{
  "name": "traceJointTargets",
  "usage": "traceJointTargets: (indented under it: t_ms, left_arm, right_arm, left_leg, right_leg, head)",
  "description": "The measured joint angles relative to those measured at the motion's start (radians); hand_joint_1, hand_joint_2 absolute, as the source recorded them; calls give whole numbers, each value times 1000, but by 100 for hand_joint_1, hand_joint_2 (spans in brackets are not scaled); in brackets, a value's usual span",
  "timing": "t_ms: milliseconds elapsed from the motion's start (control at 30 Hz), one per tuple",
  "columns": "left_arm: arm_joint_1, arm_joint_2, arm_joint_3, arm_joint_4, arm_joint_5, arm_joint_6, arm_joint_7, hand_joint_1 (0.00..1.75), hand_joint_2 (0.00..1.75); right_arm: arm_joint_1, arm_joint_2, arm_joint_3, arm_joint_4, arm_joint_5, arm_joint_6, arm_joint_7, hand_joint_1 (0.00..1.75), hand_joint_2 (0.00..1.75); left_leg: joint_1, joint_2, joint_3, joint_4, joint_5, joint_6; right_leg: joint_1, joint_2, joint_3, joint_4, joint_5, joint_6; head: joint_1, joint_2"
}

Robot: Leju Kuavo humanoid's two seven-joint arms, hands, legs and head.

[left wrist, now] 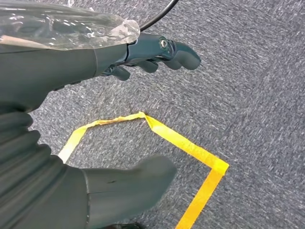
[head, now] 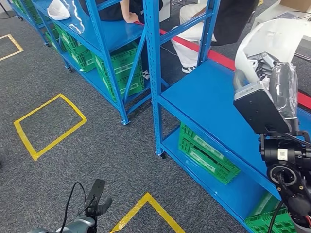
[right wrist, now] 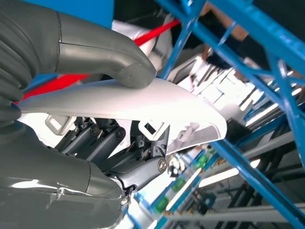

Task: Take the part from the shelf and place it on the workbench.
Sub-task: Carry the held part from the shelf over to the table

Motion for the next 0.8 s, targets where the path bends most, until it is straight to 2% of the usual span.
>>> traceJointTargets:
  t_ms: [100,133,167,267,300,333,367,400,433,467,500,533,600,633,667,700,767,800]
  left_arm:
    - [3,0,1,0,6,0,-3,0,175]
    - [3,-1,1,0,8,1,-5,0,175]
    - [4,-2,1,0,10,1,-7,0,175]
    - [9,-4,2,0,13,2,-11,0,175]
    - [11,-5,2,0,14,2,-12,0,175]
    - [14,-6,2,0,14,2,-12,0,175]
    - [16,-8,2,0,14,2,-12,0,175]
    - [18,-9,2,0,15,3,-12,0,175]
    - [20,-8,2,0,15,4,-12,0,175]
    - [20,-8,2,0,15,5,-12,0,175]
    - [21,-7,2,0,16,6,-12,0,175]
    - [21,-6,3,0,16,7,-12,0,175]
    - [23,-8,3,0,18,8,-14,0,175]
    - [24,-8,3,0,20,8,-15,0,175]
    - [24,-8,3,0,21,9,-17,0,175]
    - [25,-9,3,0,22,10,-19,0,175]
    - [27,-8,3,0,24,12,-24,0,175]
    - [29,-8,3,0,25,12,-25,0,175]
  right_arm:
    - [4,2,1,0,-68,-4,-34,175,175]
    - [5,3,1,1,-96,-5,-49,175,175]
    - [6,3,2,1,-126,-7,-66,175,175]
    - [13,4,6,6,-192,-12,-105,175,175]
    - [17,5,8,8,-205,-15,-113,175,175]
    - [20,6,9,11,-215,-20,-119,175,175]
    - [22,7,10,13,-225,-27,-125,175,175]
    - [23,8,9,14,-234,-36,-132,175,175]
    - [22,9,9,15,-243,-45,-139,175,175]
    - [23,12,9,16,-254,-51,-146,175,175]
    - [23,14,9,17,-265,-54,-151,175,175]
    - [24,16,10,19,-277,-55,-156,175,175]
    - [24,20,10,20,-297,-56,-163,175,175]
    - [24,22,10,20,-304,-56,-167,175,175]
    - [23,25,11,21,-311,-57,-171,175,175]
    - [23,27,11,21,-318,-57,-175,175,175]
    - [24,31,14,21,-333,-56,-178,175,175]
    - [24,31,17,22,-340,-54,-179,175,175]
  left_leg:
    - [0,2,7,-20,13,18]
    - [3,4,15,-39,23,21]
    - [8,6,24,-59,33,24]
    - [16,9,31,-77,42,25]
    - [18,9,30,-75,42,23]
    - [21,8,29,-71,39,20]
    - [26,7,27,-65,36,14]
    - [32,5,25,-55,30,5]
    - [36,3,20,-43,23,-5]
    - [38,1,15,-30,17,-16]
    - [38,-1,8,-17,13,-25]
    - [37,-2,2,-9,12,-32]
    - [40,-2,-7,0,13,-42]
    - [41,1,-14,13,3,-44]
    - [42,3,-29,44,-19,-44]
    - [40,5,-54,98,-53,-43]
    - [31,6,-124,247,-124,-37]
    - [27,6,-150,304,-142,-33]
  right_leg:
    - [-3,0,4,-12,7,14]
    - [-2,0,2,-5,-2,18]
    - [0,-1,-9,22,-22,20]
    - [-6,-2,-86,206,-115,31]
    - [-11,-3,-105,249,-124,36]
    - [-17,-4,-107,257,-114,42]
    - [-23,-5,-90,226,-86,49]
    - [-29,-7,-59,162,-49,57]
    - [-32,-8,-24,98,-24,67]
    - [-33,-5,1,51,-7,70]
    - [-32,-3,13,24,-4,68]
    - [-29,1,12,23,-11,60]
    - [-28,3,-1,29,-13,34]
    - [-27,3,-7,31,-12,23]
    - [-26,3,-11,30,-9,13]
    - [-24,2,-15,29,-6,5]
    - [-17,0,-26,29,0,-8]
    - [-12,0,-32,29,3,-13]
  head:
    - [-2,0]
    - [-1,0]
    - [1,0]
    - [5,0]
    - [5,0]
    - [5,0]
    - [5,0]
    - [6,0]
    - [8,0]
    - [9,0]
    - [11,0]
    - [11,0]
    - [9,0]
    - [7,0]
    - [5,0]
    - [2,0]
    - [-5,0]
    - [-7,0]
